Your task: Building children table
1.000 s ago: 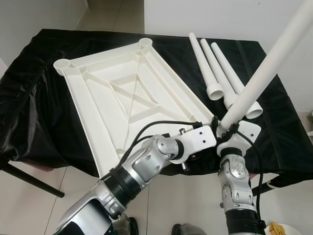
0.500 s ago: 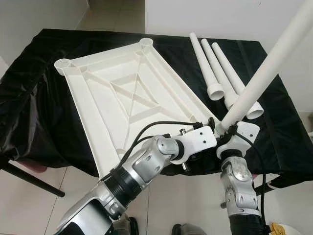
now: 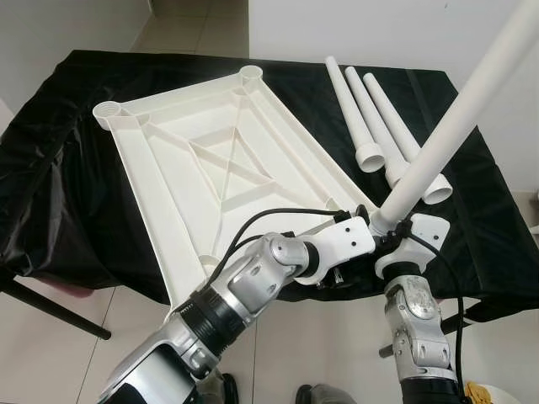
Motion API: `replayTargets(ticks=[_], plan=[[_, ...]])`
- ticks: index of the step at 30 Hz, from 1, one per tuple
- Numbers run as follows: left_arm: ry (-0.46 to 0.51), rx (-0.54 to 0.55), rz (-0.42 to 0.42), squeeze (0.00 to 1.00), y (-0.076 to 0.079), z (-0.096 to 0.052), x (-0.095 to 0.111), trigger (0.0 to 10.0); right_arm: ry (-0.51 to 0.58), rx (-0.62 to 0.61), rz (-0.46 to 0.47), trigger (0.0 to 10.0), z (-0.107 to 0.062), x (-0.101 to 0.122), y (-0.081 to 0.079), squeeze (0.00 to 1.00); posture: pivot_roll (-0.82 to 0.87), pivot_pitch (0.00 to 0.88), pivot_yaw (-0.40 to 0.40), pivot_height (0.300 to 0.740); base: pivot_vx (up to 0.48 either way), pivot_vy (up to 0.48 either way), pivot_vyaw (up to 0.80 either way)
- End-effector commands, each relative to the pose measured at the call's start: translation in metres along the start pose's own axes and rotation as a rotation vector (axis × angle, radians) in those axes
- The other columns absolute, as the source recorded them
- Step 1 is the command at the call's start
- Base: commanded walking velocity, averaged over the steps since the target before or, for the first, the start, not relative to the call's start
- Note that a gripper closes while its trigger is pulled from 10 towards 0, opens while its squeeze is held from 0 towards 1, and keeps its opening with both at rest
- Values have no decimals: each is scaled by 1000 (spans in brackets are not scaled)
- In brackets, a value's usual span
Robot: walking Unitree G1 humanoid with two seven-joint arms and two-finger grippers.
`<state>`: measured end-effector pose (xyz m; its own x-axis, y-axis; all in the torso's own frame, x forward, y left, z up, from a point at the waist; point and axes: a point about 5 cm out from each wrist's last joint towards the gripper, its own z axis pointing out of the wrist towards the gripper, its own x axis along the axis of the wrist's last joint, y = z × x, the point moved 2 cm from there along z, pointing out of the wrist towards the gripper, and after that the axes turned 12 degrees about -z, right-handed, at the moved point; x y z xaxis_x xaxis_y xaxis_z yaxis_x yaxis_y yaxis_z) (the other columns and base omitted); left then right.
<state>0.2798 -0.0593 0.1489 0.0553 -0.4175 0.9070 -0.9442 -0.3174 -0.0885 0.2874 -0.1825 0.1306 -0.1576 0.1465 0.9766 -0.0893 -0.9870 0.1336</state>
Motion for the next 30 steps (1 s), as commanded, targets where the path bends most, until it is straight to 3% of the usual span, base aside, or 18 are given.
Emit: replayTargets(ticks=[1, 8, 16, 17, 19, 20, 21, 22, 30], plan=[[31, -7, 11, 0, -2, -5, 8, 10000, 37, -2, 38, 10000, -5, 5, 1, 0, -64, 88, 19, 740, 0, 0, 0], [56, 25, 12, 0, -10, -15, 13, 10000, 69, -30, 73, 10000, -18, 11, 8, 0, -58, 100, 25, 740, 0, 0, 0], [84, 43, 8, 0, -13, -22, 17, 10000, 39, -35, 58, 10000, -37, 3, 11, 0, -60, 109, 29, 740, 0, 0, 0], [87, 46, 6, 0, -14, -23, 17, 10000, 33, -29, 53, 9137, -38, 2, 11, 0, -61, 112, 31, 740, 0, 0, 0], [90, 47, 5, 0, -14, -23, 18, 10000, 29, -25, 51, 9137, -40, 1, 12, 0, -61, 112, 31, 740, 0, 0, 0], [93, 53, 3, 0, -15, -24, 18, 10000, 30, -22, 49, 6196, -41, 1, 13, 0, -62, 113, 33, 740, 0, 0, 0], [93, 53, 3, 0, -15, -24, 18, 10000, 30, -22, 49, 6196, -41, 1, 13, 0, -62, 113, 33, 740, 0, 0, 0], [96, 61, 1, 0, -16, -25, 18, 10000, 39, -15, 48, 0, -41, 2, 13, 0, -62, 114, 34, 740, 0, 0, 0], [117, 146, -2, 0, -33, -40, 18, 10000, 29, 42, 5, 0, -33, -2, 20, 0, -53, 115, 28, 740, 0, 0, 0]])
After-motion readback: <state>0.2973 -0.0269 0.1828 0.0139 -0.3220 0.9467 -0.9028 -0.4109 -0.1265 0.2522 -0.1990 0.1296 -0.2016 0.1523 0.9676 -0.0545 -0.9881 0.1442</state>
